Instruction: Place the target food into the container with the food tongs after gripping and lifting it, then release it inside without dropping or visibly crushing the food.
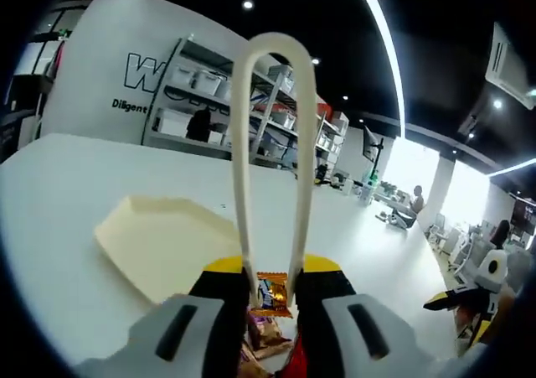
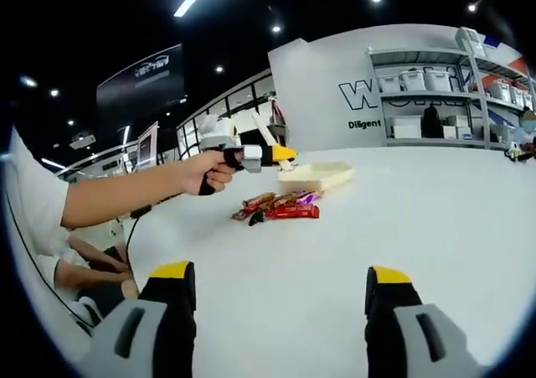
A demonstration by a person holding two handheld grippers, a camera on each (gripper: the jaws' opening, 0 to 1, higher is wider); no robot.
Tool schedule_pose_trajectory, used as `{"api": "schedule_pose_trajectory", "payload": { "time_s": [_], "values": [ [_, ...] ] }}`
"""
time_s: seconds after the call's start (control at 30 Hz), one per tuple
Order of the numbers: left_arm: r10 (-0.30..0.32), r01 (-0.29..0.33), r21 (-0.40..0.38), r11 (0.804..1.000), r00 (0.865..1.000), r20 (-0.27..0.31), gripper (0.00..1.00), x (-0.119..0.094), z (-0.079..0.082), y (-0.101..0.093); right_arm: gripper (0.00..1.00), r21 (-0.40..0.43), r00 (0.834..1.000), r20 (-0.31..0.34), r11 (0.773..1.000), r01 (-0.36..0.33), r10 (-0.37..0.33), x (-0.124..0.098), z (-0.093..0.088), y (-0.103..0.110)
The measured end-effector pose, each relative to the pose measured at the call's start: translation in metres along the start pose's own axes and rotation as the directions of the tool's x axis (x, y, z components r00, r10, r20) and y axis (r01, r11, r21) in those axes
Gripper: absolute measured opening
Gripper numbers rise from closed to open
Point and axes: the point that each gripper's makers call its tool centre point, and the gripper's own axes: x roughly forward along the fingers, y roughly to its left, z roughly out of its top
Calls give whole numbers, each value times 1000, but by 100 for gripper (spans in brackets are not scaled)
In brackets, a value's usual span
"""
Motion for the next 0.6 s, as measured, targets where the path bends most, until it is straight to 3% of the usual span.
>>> {"api": "schedule_pose_trajectory", "payload": {
  "time_s": [0.27,0.6],
  "values": [
    [37,-37,3,999,999,-25,19,20,1,32,93,-10,999,28,1000,24,-24,6,12,-14],
    [78,-77,30,997,995,-58,19,38,-10,65,92,1,1000,13,1000,16,-16,15,15,-17]
  ]
}}
